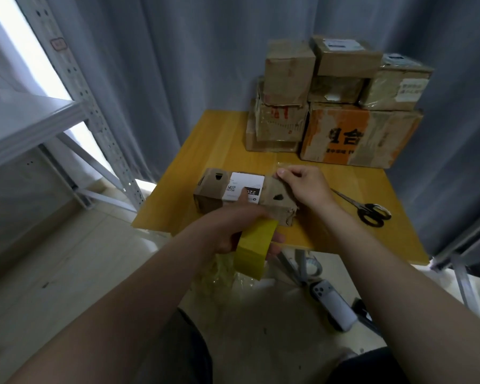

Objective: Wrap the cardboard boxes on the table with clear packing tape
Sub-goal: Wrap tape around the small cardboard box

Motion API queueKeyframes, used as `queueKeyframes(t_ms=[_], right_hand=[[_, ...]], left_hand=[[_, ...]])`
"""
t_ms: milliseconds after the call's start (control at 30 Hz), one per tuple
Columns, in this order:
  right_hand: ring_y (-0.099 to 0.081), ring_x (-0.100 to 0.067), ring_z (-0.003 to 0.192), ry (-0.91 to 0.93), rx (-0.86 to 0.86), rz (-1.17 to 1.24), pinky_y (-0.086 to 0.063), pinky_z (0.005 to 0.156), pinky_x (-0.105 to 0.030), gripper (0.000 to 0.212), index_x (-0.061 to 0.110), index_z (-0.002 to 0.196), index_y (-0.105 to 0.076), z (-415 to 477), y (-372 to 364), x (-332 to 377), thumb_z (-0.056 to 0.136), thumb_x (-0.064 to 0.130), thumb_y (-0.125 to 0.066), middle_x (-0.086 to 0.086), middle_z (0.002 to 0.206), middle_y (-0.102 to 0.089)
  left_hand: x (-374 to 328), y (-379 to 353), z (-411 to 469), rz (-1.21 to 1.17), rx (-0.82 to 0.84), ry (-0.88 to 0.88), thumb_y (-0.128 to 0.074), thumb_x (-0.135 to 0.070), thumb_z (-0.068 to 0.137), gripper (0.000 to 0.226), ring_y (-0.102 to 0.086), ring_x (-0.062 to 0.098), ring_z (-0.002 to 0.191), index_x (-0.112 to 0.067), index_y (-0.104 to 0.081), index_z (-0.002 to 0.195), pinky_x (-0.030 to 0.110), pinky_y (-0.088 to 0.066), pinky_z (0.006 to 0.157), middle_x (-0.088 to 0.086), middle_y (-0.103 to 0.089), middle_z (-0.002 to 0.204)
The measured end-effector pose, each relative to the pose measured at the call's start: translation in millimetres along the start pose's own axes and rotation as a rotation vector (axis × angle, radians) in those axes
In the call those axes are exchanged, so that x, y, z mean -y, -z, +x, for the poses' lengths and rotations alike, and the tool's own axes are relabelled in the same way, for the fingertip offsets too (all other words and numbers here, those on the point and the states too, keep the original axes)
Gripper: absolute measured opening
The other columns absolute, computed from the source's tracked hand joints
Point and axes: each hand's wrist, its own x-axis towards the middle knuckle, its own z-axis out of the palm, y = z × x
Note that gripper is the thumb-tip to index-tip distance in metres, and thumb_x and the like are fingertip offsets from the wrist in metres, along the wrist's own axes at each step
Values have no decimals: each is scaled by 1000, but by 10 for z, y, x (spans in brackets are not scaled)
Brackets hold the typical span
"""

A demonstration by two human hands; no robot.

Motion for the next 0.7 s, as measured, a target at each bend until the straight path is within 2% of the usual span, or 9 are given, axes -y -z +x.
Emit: queueKeyframes(t_ms=[167,233,300,367,433,533,700], right_hand=[[-59,-2,68,6,-19,27,-38,57,-20,26,23,89,-80,-336,-78,69,102,36,-61,11,76,-71],[-60,-3,71,14,-14,43,-39,60,-20,26,22,91,-80,-410,-69,122,102,35,-62,11,79,-71],[-62,-5,81,26,-2,56,-44,67,-22,24,21,96,-81,-445,-24,206,101,34,-63,10,87,-72],[-65,-8,97,47,5,60,-51,83,-28,20,21,100,-81,-437,32,272,100,33,-65,7,99,-75],[-65,-10,109,65,6,49,-50,94,-32,18,23,100,-81,-402,74,298,99,33,-66,7,106,-76],[-62,-10,116,24,7,6,-48,99,-35,17,30,94,-81,-323,114,262,99,37,-67,10,109,-76],[-64,-12,115,-38,6,-40,-50,103,-45,20,37,80,-76,-231,97,135,98,41,-67,12,107,-76]], left_hand=[[152,62,-262,76,-3,12,-58,-15,105,100,-74,33,67,-40,23,159,45,-62,69,29,-75,100],[183,52,-335,68,-9,-7,-58,-14,104,95,-74,34,67,-39,15,160,45,-62,67,27,-76,97],[215,25,-386,40,-9,-27,-58,-14,105,90,-73,35,67,-41,8,160,44,-62,62,27,-76,96],[258,-7,-403,-12,-10,-33,-60,-15,104,88,-73,37,69,-45,3,159,44,-61,62,28,-75,98],[286,-39,-388,-38,-11,-48,-61,-15,104,81,-72,37,69,-44,-6,156,43,-60,62,29,-75,99],[292,-87,-328,-41,-29,-74,-61,-13,103,71,-71,37,66,-43,-15,148,41,-59,57,27,-76,99],[276,-117,-215,-22,-51,-89,-61,-14,103,73,-72,38,66,-49,-16,148,41,-59,58,24,-77,94]])
